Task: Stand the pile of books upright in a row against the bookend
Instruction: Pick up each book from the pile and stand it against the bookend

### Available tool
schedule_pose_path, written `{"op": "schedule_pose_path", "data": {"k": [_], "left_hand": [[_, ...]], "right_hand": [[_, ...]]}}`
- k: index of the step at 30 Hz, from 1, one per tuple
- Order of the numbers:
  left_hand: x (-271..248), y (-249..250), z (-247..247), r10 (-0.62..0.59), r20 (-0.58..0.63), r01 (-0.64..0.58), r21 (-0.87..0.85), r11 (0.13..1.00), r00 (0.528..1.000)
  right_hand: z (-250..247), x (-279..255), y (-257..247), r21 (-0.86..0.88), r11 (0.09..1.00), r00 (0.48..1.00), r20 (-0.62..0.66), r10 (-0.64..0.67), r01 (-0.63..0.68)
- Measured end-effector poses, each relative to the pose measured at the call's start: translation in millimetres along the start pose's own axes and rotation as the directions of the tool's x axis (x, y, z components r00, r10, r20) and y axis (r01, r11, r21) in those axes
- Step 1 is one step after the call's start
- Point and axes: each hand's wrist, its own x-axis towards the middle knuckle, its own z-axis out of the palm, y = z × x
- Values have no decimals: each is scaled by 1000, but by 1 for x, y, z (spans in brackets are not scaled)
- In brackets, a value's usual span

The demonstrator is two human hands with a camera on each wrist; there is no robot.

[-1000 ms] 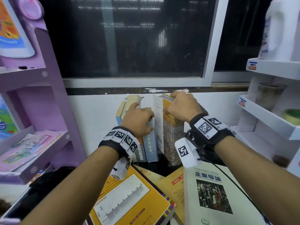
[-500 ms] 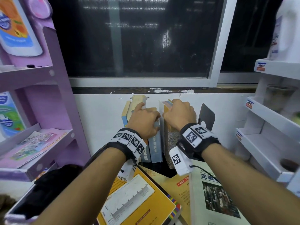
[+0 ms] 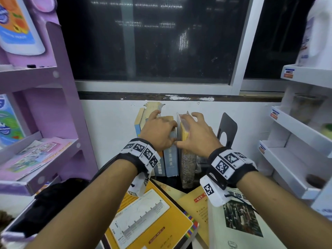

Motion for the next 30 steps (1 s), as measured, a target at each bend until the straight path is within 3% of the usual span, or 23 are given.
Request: {"op": "schedule_pose_path", "data": {"k": [6, 16, 30], "left_hand": [[-2, -6, -1, 46, -16, -46, 11, 999, 999], [-3, -16, 1, 62, -4, -62, 59, 996, 998], [3, -9, 2, -2, -62, 1, -19, 1000, 998]], "right_hand": [[-11, -1, 18, 24, 996, 976, 199, -94, 91], [-4, 3, 36, 8, 967, 951, 180, -251, 254], [4, 27, 42, -13, 964, 951, 165, -260, 266]]}}
